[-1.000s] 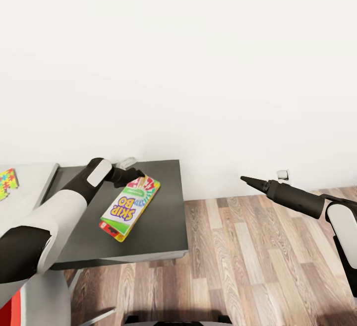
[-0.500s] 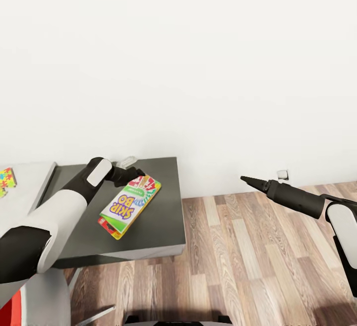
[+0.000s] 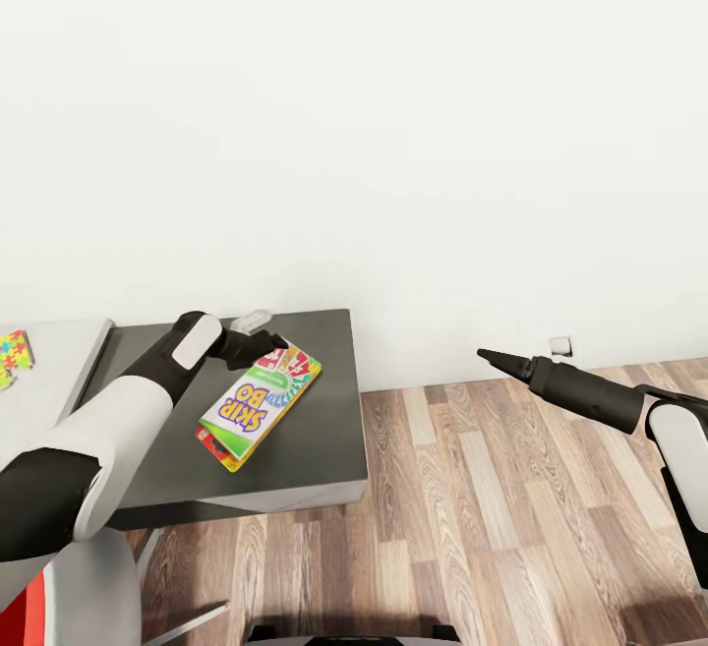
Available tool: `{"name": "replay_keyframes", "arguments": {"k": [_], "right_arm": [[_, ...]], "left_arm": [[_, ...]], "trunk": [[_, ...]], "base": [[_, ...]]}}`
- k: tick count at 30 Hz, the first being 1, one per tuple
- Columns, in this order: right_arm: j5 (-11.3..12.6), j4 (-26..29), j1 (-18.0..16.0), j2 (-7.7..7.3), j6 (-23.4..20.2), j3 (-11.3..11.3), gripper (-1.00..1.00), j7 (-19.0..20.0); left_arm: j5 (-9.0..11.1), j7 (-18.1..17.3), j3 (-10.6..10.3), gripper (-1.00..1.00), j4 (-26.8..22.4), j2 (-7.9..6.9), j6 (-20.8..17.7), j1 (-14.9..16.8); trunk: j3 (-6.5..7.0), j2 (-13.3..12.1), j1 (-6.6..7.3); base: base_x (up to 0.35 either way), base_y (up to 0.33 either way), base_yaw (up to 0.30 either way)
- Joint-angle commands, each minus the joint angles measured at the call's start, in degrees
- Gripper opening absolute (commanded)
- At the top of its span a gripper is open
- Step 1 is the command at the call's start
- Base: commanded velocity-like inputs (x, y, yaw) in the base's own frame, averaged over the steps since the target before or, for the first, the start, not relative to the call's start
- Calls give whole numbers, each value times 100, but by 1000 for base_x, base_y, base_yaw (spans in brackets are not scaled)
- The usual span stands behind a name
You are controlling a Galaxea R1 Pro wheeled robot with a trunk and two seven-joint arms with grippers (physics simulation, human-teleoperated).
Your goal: Put all the toys in the child's room - the three board games (two on the bed and one on the table), the two jigsaw puzzles on the table, and the tennis ball on the table - inside the toy box on the table in the child's room.
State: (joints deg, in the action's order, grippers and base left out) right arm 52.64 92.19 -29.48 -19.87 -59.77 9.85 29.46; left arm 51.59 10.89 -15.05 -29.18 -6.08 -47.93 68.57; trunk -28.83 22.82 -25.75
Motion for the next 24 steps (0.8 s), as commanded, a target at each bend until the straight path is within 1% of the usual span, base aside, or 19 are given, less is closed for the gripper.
{"name": "replay_keyframes", "arguments": {"k": [1,8,12,15,16,18,20,21,23,24], "right_arm": [[-44,1,-5,0,-23,5,100,48],[-44,1,-5,0,-23,6,100,50],[-44,1,-5,0,-23,3,100,51],[-44,1,-5,0,-23,1,100,51],[-44,1,-5,0,-23,1,100,51],[-44,1,-5,0,-23,0,100,51],[-44,1,-5,0,-23,0,100,51],[-44,1,-5,0,-23,0,100,51],[-44,1,-5,0,-23,0,100,51],[-44,1,-5,0,-23,0,100,51]], "left_arm": [[61,45,-41,100,-8,-7,-6,3],[60,32,-30,100,-11,-13,-6,4],[85,27,-17,100,-17,-50,-7,2],[109,27,13,100,-22,-152,-23,1],[109,27,13,100,-22,-152,-23,1],[133,27,105,100,-32,-250,-34,0],[150,32,263,100,-75,-327,-45,-5],[150,32,263,100,-75,-327,-45,-5],[156,42,426,100,-118,-385,-71,-17],[156,42,426,100,-118,-385,-71,-17]], "trunk": [[-8,10,-3],[-8,10,-3],[-8,10,-3],[-8,10,-3],[-8,10,-3],[-8,10,-3],[-8,10,-3],[-8,10,-3],[-8,10,-3],[-8,10,-3]], "base": [[-5,0,0],[-3,0,0],[-1,0,0],[0,0,0],[0,0,0],[0,0,0],[0,0,0],[0,0,0],[0,0,0],[0,0,0]]}}
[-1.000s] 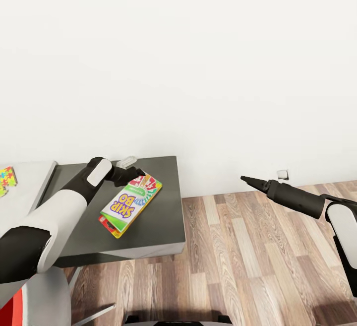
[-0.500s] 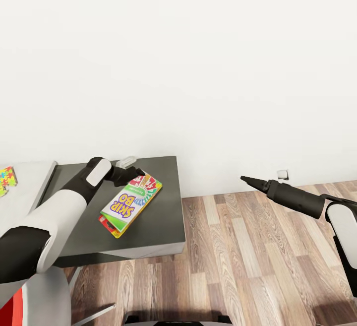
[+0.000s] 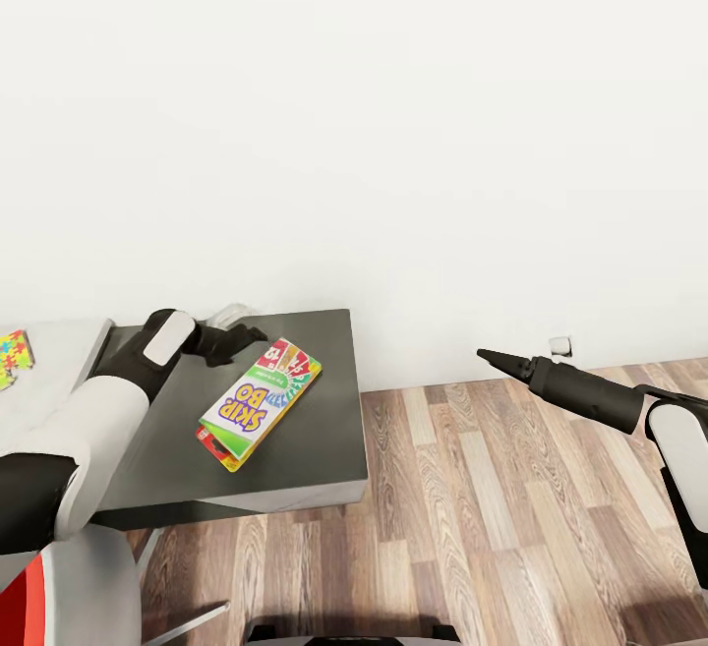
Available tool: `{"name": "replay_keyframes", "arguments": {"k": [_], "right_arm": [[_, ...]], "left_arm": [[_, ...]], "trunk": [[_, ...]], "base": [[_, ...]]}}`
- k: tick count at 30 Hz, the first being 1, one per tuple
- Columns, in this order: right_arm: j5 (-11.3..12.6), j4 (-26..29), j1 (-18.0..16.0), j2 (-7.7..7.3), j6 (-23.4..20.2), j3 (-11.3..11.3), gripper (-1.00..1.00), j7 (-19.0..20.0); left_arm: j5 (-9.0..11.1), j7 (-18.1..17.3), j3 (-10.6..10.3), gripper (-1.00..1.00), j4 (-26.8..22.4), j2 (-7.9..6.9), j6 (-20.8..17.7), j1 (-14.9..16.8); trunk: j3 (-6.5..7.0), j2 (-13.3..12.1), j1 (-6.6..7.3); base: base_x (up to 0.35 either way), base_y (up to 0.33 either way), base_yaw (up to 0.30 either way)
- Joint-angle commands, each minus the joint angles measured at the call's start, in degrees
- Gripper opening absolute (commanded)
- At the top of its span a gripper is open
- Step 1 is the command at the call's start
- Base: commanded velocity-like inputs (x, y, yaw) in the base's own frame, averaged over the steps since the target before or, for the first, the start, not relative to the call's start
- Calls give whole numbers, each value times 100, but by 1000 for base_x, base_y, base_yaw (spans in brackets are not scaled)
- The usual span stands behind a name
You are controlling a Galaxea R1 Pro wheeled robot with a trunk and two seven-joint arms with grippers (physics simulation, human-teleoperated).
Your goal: Put all the toys in the child's room - the three board games (two on the bed and one on the table), the two jigsaw puzzles on the table, and the tennis ball on the table - inside the toy box on the table in the child's room.
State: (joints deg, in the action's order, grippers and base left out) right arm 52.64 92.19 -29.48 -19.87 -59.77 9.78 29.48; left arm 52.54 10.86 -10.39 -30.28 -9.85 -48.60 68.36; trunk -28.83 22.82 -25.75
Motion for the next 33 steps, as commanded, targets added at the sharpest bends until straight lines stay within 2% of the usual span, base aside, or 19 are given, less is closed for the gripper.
{"name": "replay_keyframes", "arguments": {"k": [1,5,13,33], "right_arm": [[-43,1,-5,0,-23,7,100,49],[-43,1,-5,0,-23,6,100,49],[-43,1,-5,0,-23,8,100,49],[-43,1,-5,0,-23,14,100,49]], "left_arm": [[61,49,24,100,-23,-29,-25,-7],[57,62,150,100,-52,-67,-85,-34],[65,70,234,100,-73,-91,-133,-57],[27,106,247,100,-42,-37,-158,-76]], "trunk": [[-8,10,-3],[-8,10,-3],[-8,10,-3],[-8,10,-3]], "base": [[0,0,-9],[0,0,-51],[0,0,-131],[0,0,-194]]}}
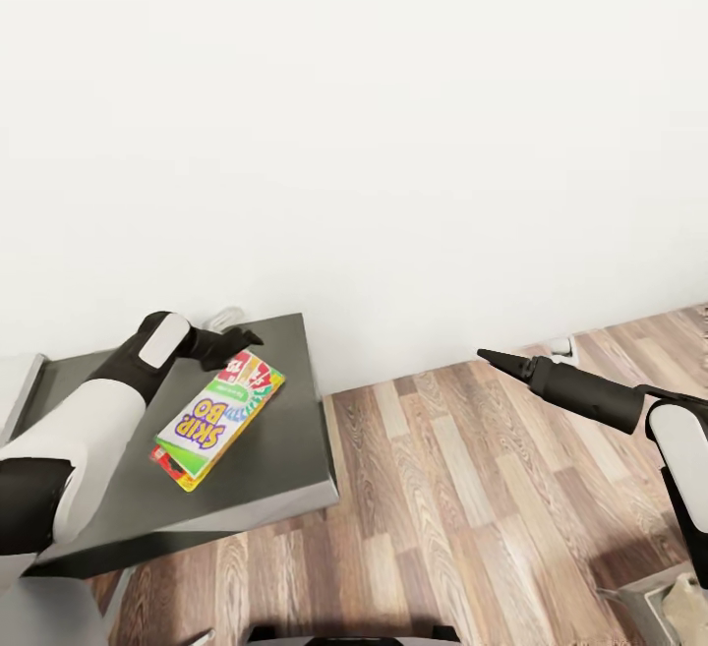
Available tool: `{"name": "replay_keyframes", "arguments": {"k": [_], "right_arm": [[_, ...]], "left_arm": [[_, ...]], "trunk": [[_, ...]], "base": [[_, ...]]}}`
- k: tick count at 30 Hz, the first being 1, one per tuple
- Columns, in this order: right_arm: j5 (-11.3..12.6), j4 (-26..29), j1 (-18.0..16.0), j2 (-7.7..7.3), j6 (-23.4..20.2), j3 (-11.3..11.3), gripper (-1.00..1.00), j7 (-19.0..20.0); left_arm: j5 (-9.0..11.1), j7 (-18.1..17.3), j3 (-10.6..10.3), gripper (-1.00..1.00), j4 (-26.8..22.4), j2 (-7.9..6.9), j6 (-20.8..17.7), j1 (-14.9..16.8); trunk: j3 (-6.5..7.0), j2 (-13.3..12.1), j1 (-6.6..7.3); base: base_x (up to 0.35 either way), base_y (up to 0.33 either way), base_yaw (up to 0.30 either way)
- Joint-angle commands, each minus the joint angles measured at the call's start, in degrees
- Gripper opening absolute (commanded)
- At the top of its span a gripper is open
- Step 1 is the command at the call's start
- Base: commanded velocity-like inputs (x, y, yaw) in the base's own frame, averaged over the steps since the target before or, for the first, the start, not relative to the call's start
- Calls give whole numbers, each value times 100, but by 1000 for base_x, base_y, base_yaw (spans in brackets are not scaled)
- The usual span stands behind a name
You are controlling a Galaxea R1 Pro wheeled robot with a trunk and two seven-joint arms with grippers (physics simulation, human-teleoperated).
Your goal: Put all the toys in the child's room - the three board games (two on the bed and one on the table), the two jigsaw puzzles on the table, and the tennis ball on the table - inside the toy box on the table in the child's room.
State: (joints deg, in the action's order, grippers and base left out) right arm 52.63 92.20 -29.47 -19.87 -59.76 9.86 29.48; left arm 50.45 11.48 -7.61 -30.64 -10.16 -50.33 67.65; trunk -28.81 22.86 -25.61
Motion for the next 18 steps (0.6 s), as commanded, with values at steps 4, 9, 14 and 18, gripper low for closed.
{"name": "replay_keyframes", "arguments": {"k": [4,9,14,18], "right_arm": [[-42,0,-7,1,-24,6,100,49],[-42,0,-7,1,-24,7,100,49],[-42,0,-7,1,-24,7,100,47],[-42,0,-7,1,-24,4,100,48]], "left_arm": [[232,65,-36,100,6,6,16,-9],[227,74,-38,100,11,11,19,-13],[225,70,-39,100,12,13,21,-14],[228,46,-35,100,4,10,22,-40]], "trunk": [[-10,6,-17],[-10,6,-17],[-10,6,-17],[-10,6,-17]], "base": [[0,0,-214],[0,0,-139],[0,0,-54],[0,0,-26]]}}
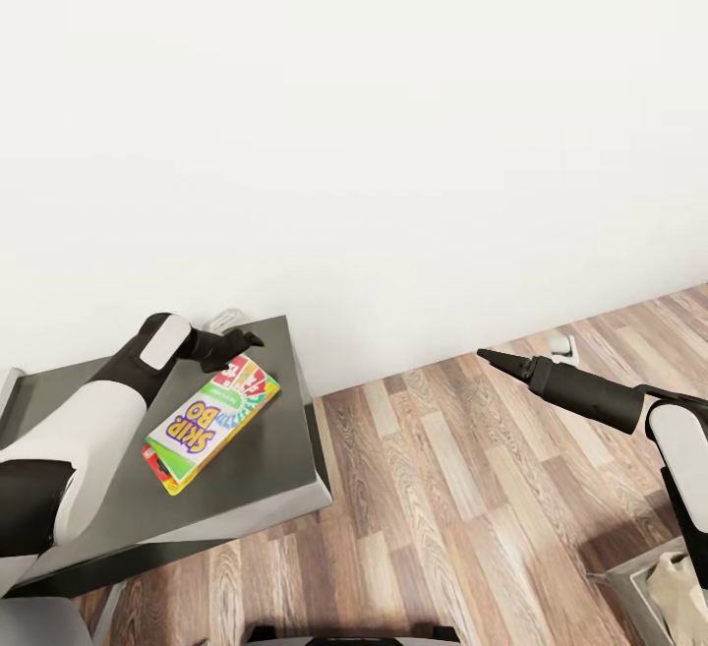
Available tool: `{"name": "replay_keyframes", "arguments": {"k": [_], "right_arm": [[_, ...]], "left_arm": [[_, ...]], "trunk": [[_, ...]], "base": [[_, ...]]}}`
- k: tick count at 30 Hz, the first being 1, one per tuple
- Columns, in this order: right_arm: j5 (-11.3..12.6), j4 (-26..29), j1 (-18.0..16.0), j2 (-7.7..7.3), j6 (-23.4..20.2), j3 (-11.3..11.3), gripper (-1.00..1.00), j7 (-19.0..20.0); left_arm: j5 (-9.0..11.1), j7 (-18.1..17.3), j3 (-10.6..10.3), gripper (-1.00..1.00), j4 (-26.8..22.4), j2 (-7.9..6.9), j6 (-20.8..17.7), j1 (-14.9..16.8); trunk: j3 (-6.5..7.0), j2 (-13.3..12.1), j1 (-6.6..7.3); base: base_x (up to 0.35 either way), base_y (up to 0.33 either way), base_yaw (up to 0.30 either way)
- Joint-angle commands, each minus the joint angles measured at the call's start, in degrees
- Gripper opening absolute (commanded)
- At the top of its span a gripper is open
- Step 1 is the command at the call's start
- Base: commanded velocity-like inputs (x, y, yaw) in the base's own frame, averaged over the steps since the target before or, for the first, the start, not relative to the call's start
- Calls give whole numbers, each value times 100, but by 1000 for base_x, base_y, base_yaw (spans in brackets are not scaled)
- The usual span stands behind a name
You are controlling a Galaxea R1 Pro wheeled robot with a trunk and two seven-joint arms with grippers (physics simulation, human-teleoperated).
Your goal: Put all the toys in the child's room - the three board games (two on the bed and one on the table), the two jigsaw puzzles on the table, and the tennis ball on the table - inside the toy box on the table in the child's room.
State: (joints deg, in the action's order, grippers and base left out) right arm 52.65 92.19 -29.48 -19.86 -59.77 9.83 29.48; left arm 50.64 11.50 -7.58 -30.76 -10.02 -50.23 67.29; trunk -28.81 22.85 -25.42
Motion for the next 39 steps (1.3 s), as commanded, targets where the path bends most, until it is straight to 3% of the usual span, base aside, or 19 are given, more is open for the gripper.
{"name": "replay_keyframes", "arguments": {"k": [1,13,20,26,30,33,39], "right_arm": [[-44,1,-5,0,-23,7,100,49],[-44,1,-5,0,-23,2,100,49],[-44,1,-5,0,-23,-10,100,49],[-44,1,-5,6,-23,-29,100,50],[-44,1,-5,7,-23,-37,100,50],[-44,1,-5,8,-23,-49,100,46],[-44,1,-5,8,-23,-69,100,48]], "left_arm": [[209,44,-37,100,17,-4,12,-4],[241,-19,19,100,-143,-84,4,-129],[292,-23,81,100,-676,-272,-55,-236],[285,60,473,100,-1452,-408,-325,-545],[273,130,682,100,-1696,-463,-463,-641],[284,298,980,100,-2006,-523,-606,-784],[305,490,1248,100,-2337,-580,-701,-922]], "trunk": [[-10,7,-36],[-10,7,-36],[-10,7,-36],[-10,7,-36],[-10,7,-36],[-10,7,-36],[-10,7,-36]], "base": [[0,0,-18],[0,0,-6],[0,0,0],[0,0,0],[0,0,0],[0,0,0],[0,0,0]]}}
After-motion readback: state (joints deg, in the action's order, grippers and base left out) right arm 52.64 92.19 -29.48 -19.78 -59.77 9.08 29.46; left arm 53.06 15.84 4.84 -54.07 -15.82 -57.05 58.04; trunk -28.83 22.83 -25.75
